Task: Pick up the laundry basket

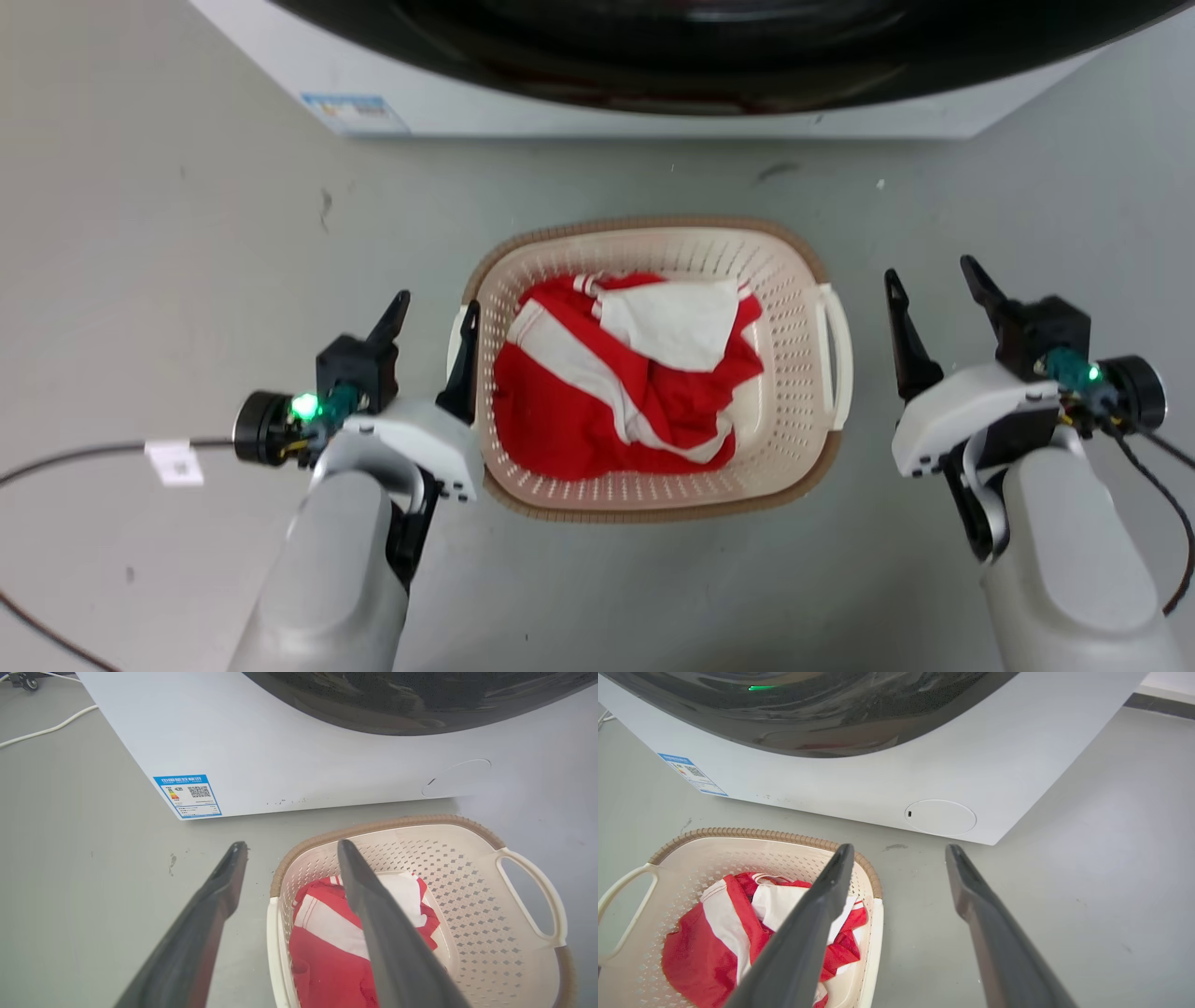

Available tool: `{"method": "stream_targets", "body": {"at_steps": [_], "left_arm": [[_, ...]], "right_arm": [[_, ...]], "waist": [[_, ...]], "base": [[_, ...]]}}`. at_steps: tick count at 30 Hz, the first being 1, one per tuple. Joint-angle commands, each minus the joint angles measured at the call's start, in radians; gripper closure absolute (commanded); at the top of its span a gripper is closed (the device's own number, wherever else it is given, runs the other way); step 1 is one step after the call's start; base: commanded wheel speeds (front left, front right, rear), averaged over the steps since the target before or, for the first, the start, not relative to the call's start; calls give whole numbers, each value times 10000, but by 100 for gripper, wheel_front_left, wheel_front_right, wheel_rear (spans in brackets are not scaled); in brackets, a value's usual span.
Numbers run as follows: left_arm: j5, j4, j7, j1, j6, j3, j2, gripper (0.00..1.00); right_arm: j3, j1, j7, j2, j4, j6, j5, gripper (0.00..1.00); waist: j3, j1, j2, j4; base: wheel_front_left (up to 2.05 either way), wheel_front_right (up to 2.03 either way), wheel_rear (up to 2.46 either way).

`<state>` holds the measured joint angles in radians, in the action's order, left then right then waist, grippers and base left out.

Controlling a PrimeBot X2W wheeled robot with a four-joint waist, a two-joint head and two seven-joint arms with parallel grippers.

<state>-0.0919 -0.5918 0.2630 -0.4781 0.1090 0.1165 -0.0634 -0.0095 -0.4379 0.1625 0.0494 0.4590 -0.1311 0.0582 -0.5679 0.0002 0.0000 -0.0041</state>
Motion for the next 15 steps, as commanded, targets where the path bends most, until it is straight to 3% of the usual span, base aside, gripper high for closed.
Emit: {"method": "stream_targets", "body": {"at_steps": [1, 15], "left_arm": [[-31, -660, 26, -619, 63, 56, -78, 0], [-178, -4231, 26, -2915, 196, 751, -252, 0]], "right_arm": [[-88, -513, -130, 18, 429, 6, -2, 0], [-152, -2382, -1205, 12, 3335, 5, -360, 0]], "waist": [[-826, -2, 0, 169], [-1950, -2, 0, 323]], "base": [[0, 0, 0], [0, 0, 0]]}}
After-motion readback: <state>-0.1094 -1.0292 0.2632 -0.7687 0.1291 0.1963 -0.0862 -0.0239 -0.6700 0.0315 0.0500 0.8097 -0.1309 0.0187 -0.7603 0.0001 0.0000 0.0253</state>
